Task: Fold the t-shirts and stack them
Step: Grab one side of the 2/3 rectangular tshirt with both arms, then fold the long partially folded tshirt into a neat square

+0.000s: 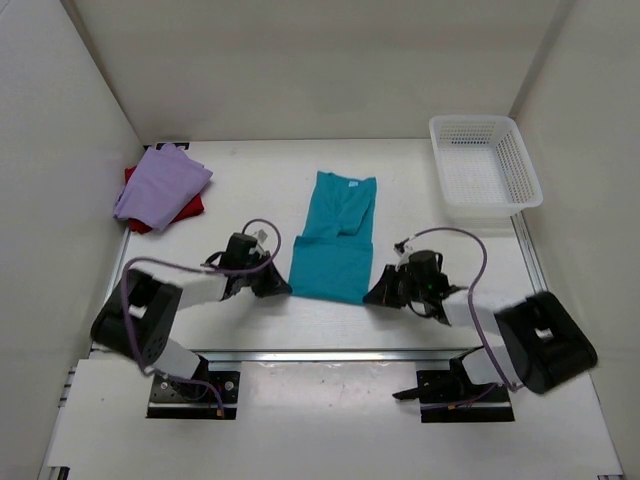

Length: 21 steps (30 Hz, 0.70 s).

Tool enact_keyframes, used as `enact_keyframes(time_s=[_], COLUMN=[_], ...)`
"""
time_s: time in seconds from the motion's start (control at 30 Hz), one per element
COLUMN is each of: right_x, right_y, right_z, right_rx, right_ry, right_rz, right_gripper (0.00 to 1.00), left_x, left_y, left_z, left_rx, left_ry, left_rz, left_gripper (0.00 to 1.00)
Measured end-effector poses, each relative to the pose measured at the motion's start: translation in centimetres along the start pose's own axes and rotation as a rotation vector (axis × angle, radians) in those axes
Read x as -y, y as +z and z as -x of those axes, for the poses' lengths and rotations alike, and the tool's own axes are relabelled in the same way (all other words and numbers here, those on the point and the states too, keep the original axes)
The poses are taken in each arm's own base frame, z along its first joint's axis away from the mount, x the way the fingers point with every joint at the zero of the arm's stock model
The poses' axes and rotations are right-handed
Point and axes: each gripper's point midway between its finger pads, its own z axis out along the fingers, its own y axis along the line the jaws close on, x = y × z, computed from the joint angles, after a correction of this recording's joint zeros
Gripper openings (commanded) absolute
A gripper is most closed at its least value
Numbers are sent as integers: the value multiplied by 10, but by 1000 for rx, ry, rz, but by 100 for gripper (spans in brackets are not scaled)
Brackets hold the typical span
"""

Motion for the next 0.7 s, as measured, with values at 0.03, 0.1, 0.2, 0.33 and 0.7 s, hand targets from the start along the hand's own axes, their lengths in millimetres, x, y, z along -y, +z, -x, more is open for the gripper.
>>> enact_keyframes(time_s=[0.03,0.1,0.2,0.33,0.7], right_x=[-5,-19,-40,-61,-54], right_y=[-6,-20,-41,-61,-31], right_z=[-15,-54,-93,-71,199], right_rx=[-17,-71,-122,-49,212], right_ry=[-13,-46,-93,-95,-71], right_rz=[9,33,80,88,-4], right_gripper=[1,0,0,0,0], left_x=[-6,-16,-6,46,163], left_y=[-11,-36,-73,-108,-30], left_z=[-13,-44,-70,-39,155], left_rx=[-22,-72,-86,15,231], left_ry=[11,30,97,153,147], left_rz=[7,22,-10,-114,-155], left_gripper=[0,0,0,0,0])
